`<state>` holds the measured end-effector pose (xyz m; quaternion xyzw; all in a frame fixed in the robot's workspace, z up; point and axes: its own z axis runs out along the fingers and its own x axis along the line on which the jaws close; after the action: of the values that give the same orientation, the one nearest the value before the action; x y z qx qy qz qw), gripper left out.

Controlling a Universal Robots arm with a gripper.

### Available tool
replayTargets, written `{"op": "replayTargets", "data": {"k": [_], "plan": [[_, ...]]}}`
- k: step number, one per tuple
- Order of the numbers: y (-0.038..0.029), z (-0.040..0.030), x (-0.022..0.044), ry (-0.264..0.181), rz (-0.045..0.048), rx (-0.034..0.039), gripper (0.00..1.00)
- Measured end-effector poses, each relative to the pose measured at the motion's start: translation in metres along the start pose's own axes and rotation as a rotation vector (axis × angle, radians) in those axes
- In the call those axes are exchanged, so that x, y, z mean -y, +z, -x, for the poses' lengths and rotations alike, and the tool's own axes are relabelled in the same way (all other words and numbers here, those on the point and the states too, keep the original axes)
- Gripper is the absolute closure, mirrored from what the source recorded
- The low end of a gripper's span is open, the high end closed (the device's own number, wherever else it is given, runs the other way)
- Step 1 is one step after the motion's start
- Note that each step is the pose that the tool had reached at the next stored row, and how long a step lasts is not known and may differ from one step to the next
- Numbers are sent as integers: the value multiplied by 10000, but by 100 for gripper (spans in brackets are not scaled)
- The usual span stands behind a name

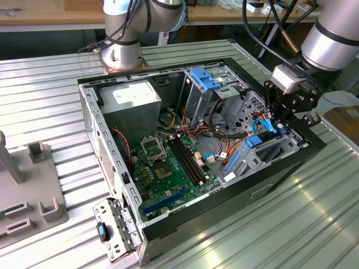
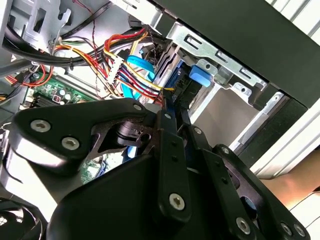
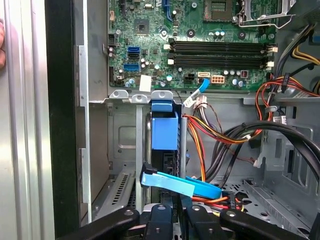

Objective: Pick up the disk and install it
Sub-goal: 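Insert the first disk wire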

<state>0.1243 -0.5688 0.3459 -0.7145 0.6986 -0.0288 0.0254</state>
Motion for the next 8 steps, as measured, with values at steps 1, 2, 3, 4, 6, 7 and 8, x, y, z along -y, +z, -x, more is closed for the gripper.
{"op": "replayTargets", "data": {"k": [1,2,3,4,6,7,8], "plan": [[0,0,0,0,0,-1,83],[1,0,1,-1,0,0,83],[3,-1,5,-1,0,2,83],[2,-2,5,0,0,1,83],[0,-3,5,0,0,-1,83],[-1,-4,5,0,0,-1,83],[-2,-5,5,0,0,0,83]]}}
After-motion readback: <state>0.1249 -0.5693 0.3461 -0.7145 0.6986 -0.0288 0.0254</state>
